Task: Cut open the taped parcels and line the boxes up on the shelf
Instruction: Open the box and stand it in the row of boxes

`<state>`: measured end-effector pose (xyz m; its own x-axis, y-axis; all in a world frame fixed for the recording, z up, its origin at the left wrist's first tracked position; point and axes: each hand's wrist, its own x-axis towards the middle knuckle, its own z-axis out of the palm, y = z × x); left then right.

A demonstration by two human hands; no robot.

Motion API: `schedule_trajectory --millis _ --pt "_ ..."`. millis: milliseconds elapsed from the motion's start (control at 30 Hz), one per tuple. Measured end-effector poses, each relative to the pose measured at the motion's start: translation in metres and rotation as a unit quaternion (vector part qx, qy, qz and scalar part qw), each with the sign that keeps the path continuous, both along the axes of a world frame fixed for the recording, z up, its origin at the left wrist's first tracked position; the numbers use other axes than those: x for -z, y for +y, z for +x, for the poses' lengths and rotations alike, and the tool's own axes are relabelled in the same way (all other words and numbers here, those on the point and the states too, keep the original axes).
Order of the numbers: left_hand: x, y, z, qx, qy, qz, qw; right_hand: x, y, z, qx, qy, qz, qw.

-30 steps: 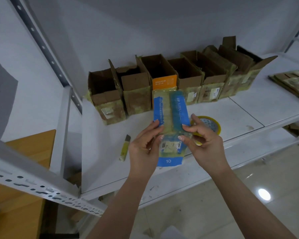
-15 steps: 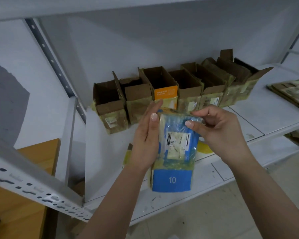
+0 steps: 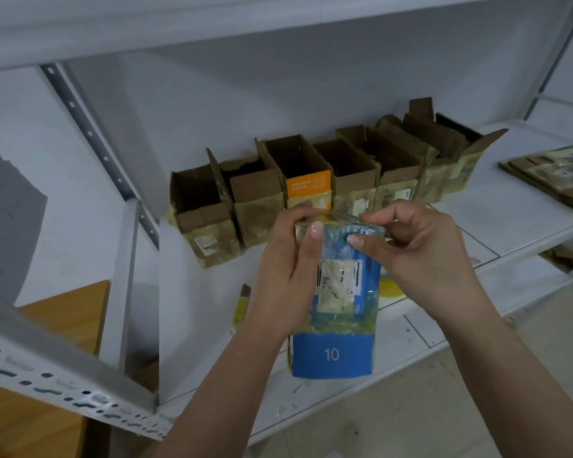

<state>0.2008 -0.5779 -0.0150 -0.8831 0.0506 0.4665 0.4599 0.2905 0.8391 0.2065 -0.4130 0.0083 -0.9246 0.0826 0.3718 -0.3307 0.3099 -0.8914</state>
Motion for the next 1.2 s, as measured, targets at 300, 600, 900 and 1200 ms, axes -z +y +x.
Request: schedule_trajectory --millis 300,600,900,1200 --pt "-0.012 -0.002 0.002 -0.032 0.028 0.031 0.999 -0.004 0.003 0.005 -0.042 0.027 -0.035 0.998" --pt "-0.009 0.006 0.018 -0.005 -0.095 0.145 0.985 0.006 -0.009 0.009 -0.087 0.045 -0.104 0.99" --pt "-0.008 0.015 0.022 -0.029 -0.02 0.089 0.995 0.006 -0.004 0.011 0.011 0.102 0.144 0.984" --pt "-0.007 0.014 0.021 -0.01 0.015 0.038 0.999 0.01 0.004 0.014 -0.046 0.126 0.007 0.991"
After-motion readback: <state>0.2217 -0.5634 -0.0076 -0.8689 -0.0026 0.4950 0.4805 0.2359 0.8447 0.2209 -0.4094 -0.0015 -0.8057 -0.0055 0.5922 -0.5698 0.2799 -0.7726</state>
